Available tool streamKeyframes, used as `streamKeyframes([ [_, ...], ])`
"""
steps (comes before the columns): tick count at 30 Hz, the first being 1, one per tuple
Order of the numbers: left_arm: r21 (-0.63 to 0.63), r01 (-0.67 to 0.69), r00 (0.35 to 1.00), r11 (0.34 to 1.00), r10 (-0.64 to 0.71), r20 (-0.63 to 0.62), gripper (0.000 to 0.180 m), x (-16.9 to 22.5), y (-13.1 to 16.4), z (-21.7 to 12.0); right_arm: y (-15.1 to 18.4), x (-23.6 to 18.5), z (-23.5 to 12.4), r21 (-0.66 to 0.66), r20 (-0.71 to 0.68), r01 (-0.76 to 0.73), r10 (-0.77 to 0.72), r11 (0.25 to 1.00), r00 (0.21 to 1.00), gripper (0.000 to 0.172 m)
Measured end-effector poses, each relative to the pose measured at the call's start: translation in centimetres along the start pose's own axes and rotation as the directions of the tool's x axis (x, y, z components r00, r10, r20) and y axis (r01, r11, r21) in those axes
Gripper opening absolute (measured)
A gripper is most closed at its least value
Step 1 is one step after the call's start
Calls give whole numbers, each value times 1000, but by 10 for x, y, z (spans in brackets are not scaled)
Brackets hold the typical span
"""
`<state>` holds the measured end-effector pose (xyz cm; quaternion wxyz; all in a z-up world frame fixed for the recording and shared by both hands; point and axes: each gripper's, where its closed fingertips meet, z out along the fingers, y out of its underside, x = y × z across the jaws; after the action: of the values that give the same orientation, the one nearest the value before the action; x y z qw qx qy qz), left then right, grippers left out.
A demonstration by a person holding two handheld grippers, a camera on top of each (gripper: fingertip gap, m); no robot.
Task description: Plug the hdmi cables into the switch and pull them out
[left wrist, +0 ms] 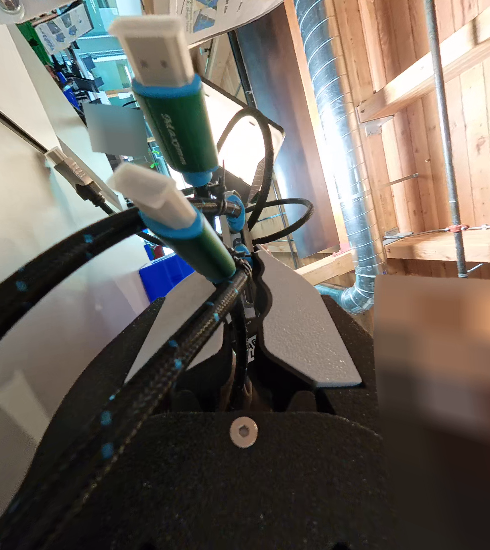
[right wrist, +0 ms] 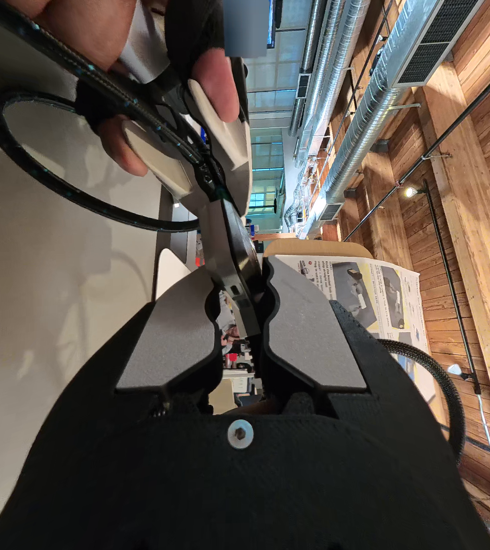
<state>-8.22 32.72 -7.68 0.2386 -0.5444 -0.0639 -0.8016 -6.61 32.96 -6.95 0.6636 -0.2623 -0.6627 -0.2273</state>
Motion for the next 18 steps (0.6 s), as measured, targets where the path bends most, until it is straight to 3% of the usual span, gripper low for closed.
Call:
streamKeyframes([
  [6,-3,-10,1000,1000,10,15,13,-1,-1,-1,0,-2,1,1,8,-25,25,1000,1000,26],
  [15,-38,4,1000,999,-4,-15,13,5,1,-4,-6,10,-1,16,-120,28,-25,999,992,38],
  [18,-42,-25,1000,999,26,3,12,5,-1,-6,-5,8,1,-22,-145,84,-86,996,986,28],
])
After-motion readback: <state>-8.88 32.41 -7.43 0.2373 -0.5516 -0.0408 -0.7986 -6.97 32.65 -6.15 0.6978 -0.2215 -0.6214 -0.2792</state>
